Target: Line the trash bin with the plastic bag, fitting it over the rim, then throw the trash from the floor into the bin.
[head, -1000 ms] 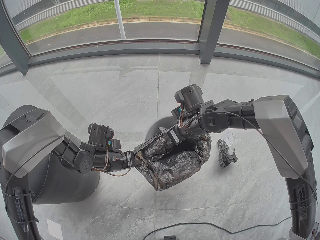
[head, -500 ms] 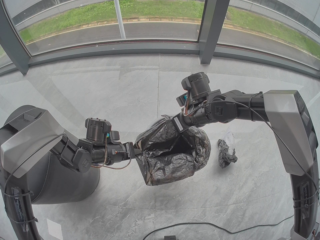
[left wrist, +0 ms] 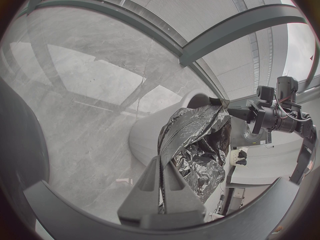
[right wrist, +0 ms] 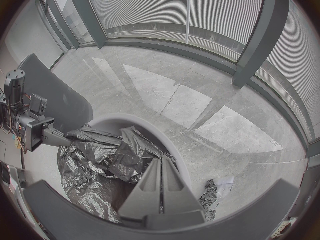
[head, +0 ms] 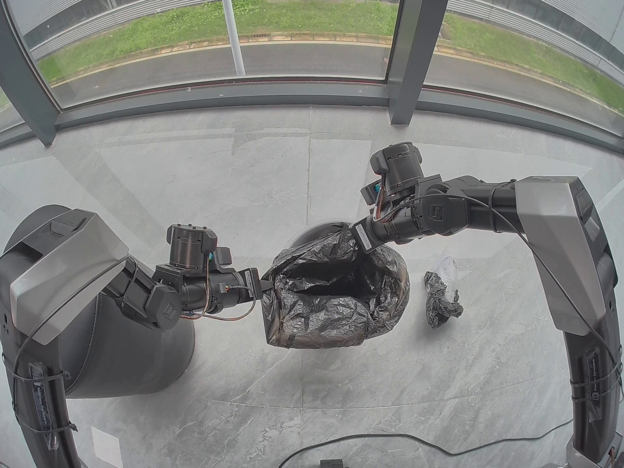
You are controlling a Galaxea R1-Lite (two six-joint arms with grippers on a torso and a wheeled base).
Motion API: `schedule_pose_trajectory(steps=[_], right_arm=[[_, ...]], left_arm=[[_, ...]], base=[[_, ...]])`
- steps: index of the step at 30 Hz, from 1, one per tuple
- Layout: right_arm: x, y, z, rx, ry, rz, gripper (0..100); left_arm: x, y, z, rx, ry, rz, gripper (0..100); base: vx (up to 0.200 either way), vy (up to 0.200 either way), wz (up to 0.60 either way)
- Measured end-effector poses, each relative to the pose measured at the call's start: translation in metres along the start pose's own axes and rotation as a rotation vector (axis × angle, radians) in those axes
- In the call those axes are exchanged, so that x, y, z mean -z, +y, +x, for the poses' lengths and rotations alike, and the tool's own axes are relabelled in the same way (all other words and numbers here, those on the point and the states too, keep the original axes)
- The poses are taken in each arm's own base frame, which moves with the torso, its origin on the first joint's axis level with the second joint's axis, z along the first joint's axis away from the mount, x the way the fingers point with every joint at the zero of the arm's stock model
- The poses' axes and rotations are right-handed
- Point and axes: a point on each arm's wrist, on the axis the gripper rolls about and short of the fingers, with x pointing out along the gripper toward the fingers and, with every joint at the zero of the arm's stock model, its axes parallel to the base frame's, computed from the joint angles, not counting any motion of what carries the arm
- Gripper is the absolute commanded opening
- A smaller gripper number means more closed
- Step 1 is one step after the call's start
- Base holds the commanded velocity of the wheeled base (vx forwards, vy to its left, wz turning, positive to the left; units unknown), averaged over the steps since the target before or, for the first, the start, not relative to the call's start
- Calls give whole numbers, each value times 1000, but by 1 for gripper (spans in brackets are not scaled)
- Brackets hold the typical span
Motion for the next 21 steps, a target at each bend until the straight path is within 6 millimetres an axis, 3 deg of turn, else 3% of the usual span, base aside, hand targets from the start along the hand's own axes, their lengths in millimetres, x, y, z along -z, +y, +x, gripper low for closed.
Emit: schedule_pose_trajectory(steps=[21], right_arm=[[1,-2,1,39,8,4,0]], left_arm=[[-10,-11,-7,-9,-51,39,0]], base=[[0,0,0]])
